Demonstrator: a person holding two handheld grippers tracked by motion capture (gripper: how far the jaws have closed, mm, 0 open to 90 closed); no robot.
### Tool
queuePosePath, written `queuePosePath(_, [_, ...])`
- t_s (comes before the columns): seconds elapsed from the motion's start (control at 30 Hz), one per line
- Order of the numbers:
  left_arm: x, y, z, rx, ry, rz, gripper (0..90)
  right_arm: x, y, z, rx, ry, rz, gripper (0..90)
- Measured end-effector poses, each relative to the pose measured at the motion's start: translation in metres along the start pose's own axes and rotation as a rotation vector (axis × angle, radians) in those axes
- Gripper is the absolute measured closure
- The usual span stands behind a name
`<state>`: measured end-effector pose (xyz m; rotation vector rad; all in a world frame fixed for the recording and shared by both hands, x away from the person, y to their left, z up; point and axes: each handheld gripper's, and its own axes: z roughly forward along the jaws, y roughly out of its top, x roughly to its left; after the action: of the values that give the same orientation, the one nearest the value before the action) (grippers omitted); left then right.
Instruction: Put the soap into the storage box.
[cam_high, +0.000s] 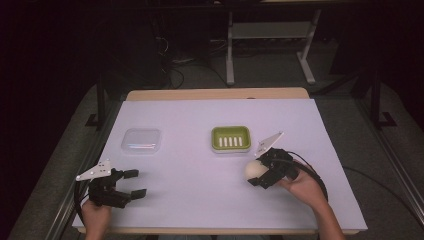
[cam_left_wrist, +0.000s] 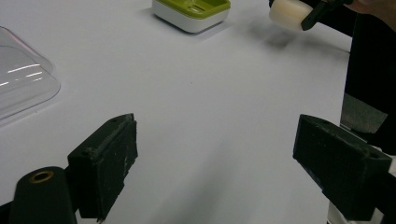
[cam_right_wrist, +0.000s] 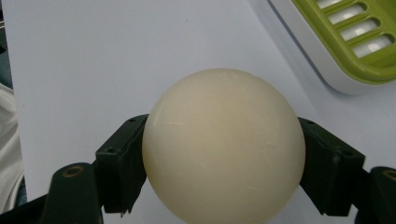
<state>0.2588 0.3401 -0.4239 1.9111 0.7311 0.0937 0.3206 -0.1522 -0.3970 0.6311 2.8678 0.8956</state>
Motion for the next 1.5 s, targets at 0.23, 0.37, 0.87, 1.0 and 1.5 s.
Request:
queuePosePath(0.23, [0.000,0.000,-0.001,-0.004,0.003,-0.003,13.1,-0.004,0.009,0.000,-0.005,0.006,-0.008,24.0])
queuePosePath(0.37, [0.001,0.000,0.000,-0.004,0.005,-0.006,13.2,-0.007,0.012,0.000,-0.009,0.008,-0.010,24.0])
queuePosePath(0.87, [0.002,0.000,-0.001,-0.007,0.002,0.002,13.2,-0.018,0.032,-0.002,-0.018,0.027,-0.016,24.0])
queuePosePath(1.0, [0.002,0.000,-0.001,-0.008,0.002,0.003,13.1,-0.019,0.037,-0.001,-0.021,0.038,-0.010,24.0])
queuePosePath(1.5, [0.001,0.000,-0.002,-0.008,0.003,-0.002,13.2,-0.026,0.053,0.006,-0.012,0.045,-0.020,24.0])
